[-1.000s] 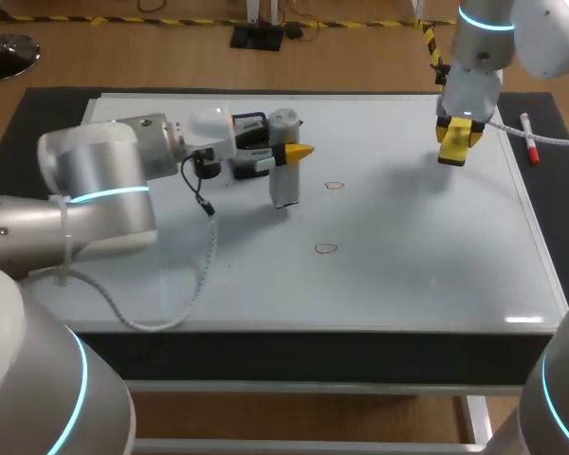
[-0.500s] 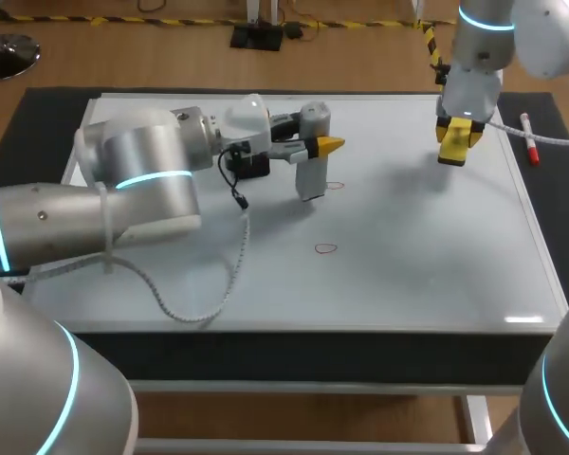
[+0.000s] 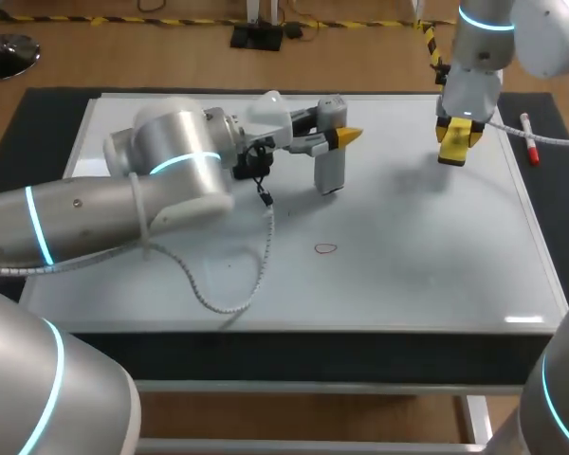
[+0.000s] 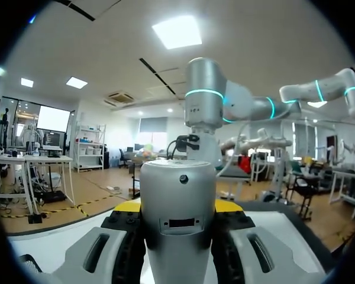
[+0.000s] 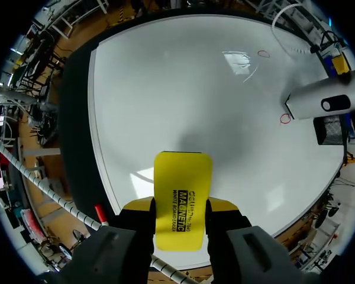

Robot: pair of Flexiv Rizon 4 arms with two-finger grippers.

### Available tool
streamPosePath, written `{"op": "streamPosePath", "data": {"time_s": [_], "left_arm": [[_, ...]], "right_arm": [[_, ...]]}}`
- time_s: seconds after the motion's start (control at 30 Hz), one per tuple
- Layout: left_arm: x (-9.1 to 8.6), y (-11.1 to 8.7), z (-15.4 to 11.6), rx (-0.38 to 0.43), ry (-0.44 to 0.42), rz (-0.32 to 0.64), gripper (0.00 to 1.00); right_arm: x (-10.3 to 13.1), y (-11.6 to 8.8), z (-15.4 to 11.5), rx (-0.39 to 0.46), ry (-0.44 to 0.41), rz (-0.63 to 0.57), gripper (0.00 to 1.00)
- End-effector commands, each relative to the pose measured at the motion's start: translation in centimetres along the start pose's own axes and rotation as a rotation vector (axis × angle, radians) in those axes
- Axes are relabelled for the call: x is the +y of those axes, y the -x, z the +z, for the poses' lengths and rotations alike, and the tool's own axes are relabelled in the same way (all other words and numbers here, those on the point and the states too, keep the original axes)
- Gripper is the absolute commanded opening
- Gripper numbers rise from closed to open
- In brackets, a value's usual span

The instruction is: Pick up the inspection probe, press it on each red-marked spot on the whiteboard one by one, put down the probe, pick up the eraser, and wipe off all the red marks.

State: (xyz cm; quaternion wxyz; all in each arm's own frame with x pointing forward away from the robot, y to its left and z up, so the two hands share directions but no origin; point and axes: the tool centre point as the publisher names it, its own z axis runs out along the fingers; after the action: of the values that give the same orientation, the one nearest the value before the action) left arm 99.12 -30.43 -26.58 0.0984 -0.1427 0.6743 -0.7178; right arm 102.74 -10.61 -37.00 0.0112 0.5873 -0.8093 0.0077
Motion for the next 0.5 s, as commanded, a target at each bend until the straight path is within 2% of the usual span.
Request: {"op": "streamPosePath", "data": {"time_s": [0.03,0.5], "left_arm": [[0.3,0.3,1.3,-0.03,-0.005,0.008,0.0],[1.2,1.5,2.3,-0.027,0.011,-0.016,0.0]], "right_arm": [[-0.1,0.0,-0.1,0.002,0.0,-0.002,0.0],[-0.1,0.0,-0.1,0.002,0.0,-0.002,0.0]]}}
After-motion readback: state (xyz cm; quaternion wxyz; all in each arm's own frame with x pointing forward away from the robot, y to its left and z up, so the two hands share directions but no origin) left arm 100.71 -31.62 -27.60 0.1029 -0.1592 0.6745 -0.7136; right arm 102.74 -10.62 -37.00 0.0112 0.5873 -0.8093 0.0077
